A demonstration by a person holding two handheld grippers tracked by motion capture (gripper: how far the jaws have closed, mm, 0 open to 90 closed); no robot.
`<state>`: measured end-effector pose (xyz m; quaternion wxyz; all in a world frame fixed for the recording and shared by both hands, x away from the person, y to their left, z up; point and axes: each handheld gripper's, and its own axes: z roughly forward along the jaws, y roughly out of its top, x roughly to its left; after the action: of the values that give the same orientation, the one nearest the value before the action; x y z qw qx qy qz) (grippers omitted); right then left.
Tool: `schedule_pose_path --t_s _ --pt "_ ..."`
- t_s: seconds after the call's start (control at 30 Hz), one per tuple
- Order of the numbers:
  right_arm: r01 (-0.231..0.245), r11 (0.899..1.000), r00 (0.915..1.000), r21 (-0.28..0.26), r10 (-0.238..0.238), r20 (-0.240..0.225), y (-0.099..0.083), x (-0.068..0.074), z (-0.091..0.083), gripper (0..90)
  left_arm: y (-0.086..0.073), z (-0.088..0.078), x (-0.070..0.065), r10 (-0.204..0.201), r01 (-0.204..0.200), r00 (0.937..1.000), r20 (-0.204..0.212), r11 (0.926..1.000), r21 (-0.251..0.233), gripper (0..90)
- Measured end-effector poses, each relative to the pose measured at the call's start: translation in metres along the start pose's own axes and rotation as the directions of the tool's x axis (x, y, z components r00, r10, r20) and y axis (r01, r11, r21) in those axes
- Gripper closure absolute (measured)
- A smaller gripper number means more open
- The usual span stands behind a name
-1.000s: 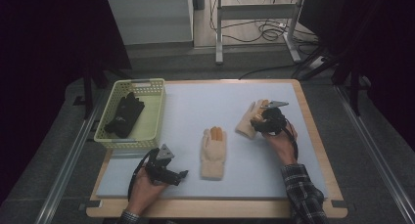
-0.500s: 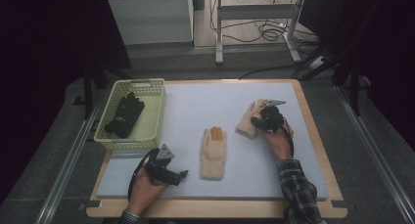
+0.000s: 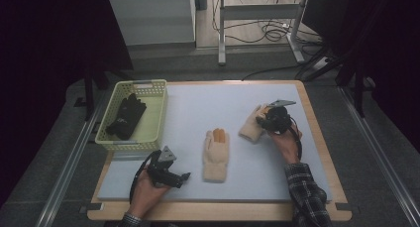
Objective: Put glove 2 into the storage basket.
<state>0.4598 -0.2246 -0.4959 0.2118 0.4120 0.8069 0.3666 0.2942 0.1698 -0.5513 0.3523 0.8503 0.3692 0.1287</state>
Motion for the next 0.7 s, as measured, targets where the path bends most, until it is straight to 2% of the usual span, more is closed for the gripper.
schedule_pose_path --t_s 0.2,0.43,0.6,0.67,0.7 --pt "0.026 0.999 0.9991 -0.022 -0.027 -0.034 0.003 0.009 -0.017 60.1 0.000 0.000 0.000 0.000 0.000 1.0000 0.000 1.0000 0.000 1.0" --pt "0.046 0.998 0.9935 -0.034 -0.049 -0.103 0.006 0.022 -0.037 60.1 0.000 0.000 0.000 0.000 0.000 1.0000 0.000 1.0000 0.000 1.0" --pt "0.056 0.997 0.9851 -0.049 -0.063 -0.160 0.007 0.035 -0.051 60.0 0.000 0.000 0.000 0.000 0.000 1.0000 0.000 1.0000 0.000 1.0" --pt "0.058 0.997 0.9834 -0.050 -0.066 -0.169 0.007 0.037 -0.053 60.0 0.000 0.000 0.000 -0.001 0.001 1.0000 0.000 1.0000 0.000 1.0" --pt "0.067 0.996 0.9783 -0.056 -0.076 -0.192 0.008 0.045 -0.057 60.0 0.000 0.000 0.000 -0.003 0.003 1.0000 0.000 1.0000 0.000 1.0"
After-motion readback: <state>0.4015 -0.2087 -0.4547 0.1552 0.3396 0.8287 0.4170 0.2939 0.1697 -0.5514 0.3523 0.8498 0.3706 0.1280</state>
